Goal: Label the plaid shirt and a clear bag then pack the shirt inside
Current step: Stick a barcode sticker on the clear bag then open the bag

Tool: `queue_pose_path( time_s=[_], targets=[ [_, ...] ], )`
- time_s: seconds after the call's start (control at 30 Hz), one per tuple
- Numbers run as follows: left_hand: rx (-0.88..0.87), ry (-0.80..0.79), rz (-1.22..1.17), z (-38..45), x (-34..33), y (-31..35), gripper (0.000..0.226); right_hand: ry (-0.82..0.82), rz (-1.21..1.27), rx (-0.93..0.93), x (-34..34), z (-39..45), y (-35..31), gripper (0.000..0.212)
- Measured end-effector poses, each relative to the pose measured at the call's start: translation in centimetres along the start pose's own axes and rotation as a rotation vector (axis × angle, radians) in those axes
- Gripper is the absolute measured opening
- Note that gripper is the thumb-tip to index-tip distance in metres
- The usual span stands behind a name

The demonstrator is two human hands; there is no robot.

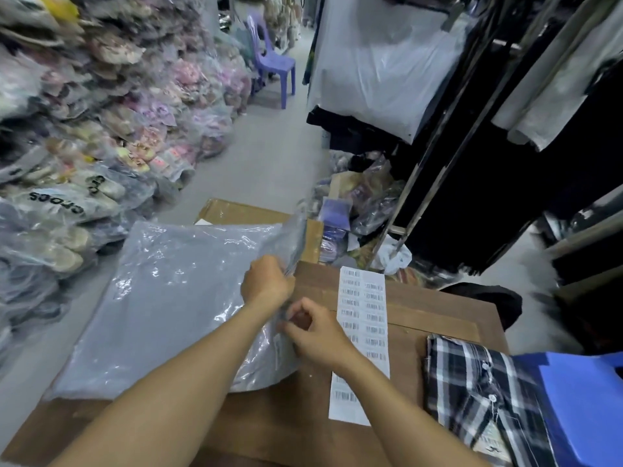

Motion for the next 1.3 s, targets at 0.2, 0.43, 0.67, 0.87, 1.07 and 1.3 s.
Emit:
queue_pose_path(
  time_s=[0.2, 0.43, 0.67, 0.87, 1.07, 1.3],
  targets=[
    [0.048, -0.245, -0.306, -1.0, -1.9, -2.4, 0.04, 0.108, 0.551, -0.421, 0.7, 1.7, 3.9, 0.022],
    [0.045, -0.385, -0.388, -2.2, -2.3, -3.4, 0.031, 0.323, 0.225, -0.31, 2.4, 3.1, 5.3, 0.017],
    [-0.273, -0.076, 0.029, -1.1, 3.5, 0.2, 0.021, 0.175, -0.485, -0.008, 1.7, 2.7, 3.3, 0.041],
    [-0.408, -0.126, 0.43, -1.8, 4.1, 2.3, 0.047, 0.004, -1.035, 0.133, -0.8, 2.4, 2.5, 0.106],
    [-0.405, -0.101, 0.659, -3.0, 5.1, 3.3, 0.046, -0.156, -1.155, 0.127, -2.4, 2.5, 4.9, 0.136],
    [-0.405, -0.104, 0.774, -4.0, 5.0, 3.7, 0.044, -0.223, -1.152, 0.119, -3.5, 3.1, 5.3, 0.139]
  ],
)
Point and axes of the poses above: each hand's wrist, its own z-axis towards the middle knuckle, its own x-axis out of the back of the hand, y = z × x, the point moved 9 cm from there along z, towards the middle knuckle, and after that the axes turned 10 degrees about -z, right-handed, at the moved point
